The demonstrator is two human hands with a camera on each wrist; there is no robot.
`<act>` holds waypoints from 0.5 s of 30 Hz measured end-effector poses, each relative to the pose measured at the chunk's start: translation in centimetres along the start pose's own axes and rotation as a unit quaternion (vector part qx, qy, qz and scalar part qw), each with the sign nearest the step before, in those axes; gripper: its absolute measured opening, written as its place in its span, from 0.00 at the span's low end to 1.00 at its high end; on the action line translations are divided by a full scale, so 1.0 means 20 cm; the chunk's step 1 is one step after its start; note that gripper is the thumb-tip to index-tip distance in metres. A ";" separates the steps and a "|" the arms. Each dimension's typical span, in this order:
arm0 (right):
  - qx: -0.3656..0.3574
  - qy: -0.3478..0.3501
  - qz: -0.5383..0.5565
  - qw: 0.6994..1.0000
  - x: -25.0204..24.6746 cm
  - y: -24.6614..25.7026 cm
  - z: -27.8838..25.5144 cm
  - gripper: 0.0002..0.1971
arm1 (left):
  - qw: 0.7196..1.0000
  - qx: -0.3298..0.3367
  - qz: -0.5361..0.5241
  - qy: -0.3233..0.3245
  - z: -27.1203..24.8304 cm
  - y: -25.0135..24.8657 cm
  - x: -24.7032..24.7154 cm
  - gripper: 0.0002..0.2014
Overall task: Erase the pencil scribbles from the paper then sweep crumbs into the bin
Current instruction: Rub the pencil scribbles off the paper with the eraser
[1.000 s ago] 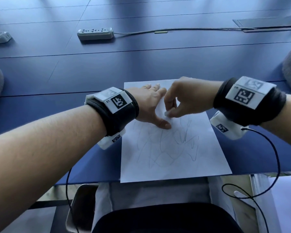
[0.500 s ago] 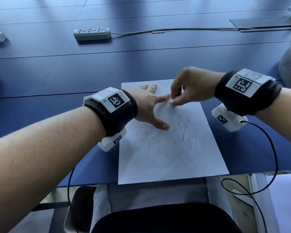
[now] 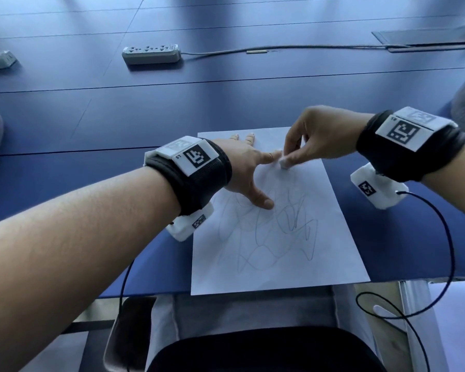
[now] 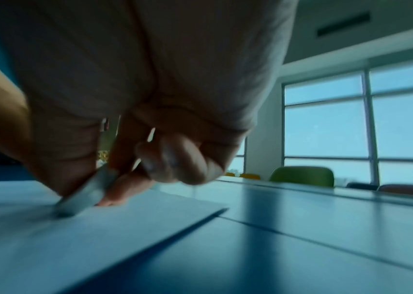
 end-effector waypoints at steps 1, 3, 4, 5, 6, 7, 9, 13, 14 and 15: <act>0.004 -0.019 -0.006 1.000 -0.02 -0.01 0.01 0.06 | 1.000 0.000 0.000 -0.001 0.00 0.00 0.00 0.57; -0.014 -0.004 -0.005 1.000 0.01 0.02 0.01 0.06 | 1.000 -0.001 0.003 -0.001 0.00 0.00 0.00 0.56; -0.029 0.024 -0.001 0.999 0.05 0.06 0.00 0.07 | 1.000 -0.003 0.006 0.001 -0.01 0.00 0.00 0.56; -0.038 0.052 0.006 0.998 0.09 0.09 -0.01 0.07 | 1.000 -0.005 0.008 0.004 -0.01 0.00 0.00 0.56; -0.039 0.069 0.010 0.997 0.11 0.10 -0.01 0.08 | 1.000 -0.006 0.010 0.006 -0.01 0.00 0.00 0.56; -0.032 0.065 0.007 0.997 0.09 0.09 -0.01 0.08 | 1.000 -0.008 0.010 0.007 -0.01 0.00 0.01 0.56; -0.009 0.016 -0.010 1.000 0.01 0.02 0.02 0.07 | 1.000 -0.010 0.007 0.006 -0.01 0.01 0.01 0.57; -0.024 0.015 -0.009 1.000 0.04 0.06 0.02 0.06 | 1.000 -0.011 0.006 0.007 -0.01 0.00 0.00 0.57; -0.033 0.043 -0.002 0.999 0.08 0.09 0.01 0.07 | 1.000 -0.011 0.008 0.007 -0.01 0.00 0.00 0.57; -0.035 0.065 0.006 0.997 0.11 0.10 0.00 0.08 | 1.000 -0.011 0.009 0.008 -0.01 0.00 0.01 0.57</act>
Point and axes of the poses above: each hand's wrist, its own z-axis towards the middle knuckle, its own x-axis out of the palm, y = z × x, the point moved 10 cm from there along z, towards the middle knuckle, and after that the axes turned 9 degrees about -x, right-handed, at the moved point
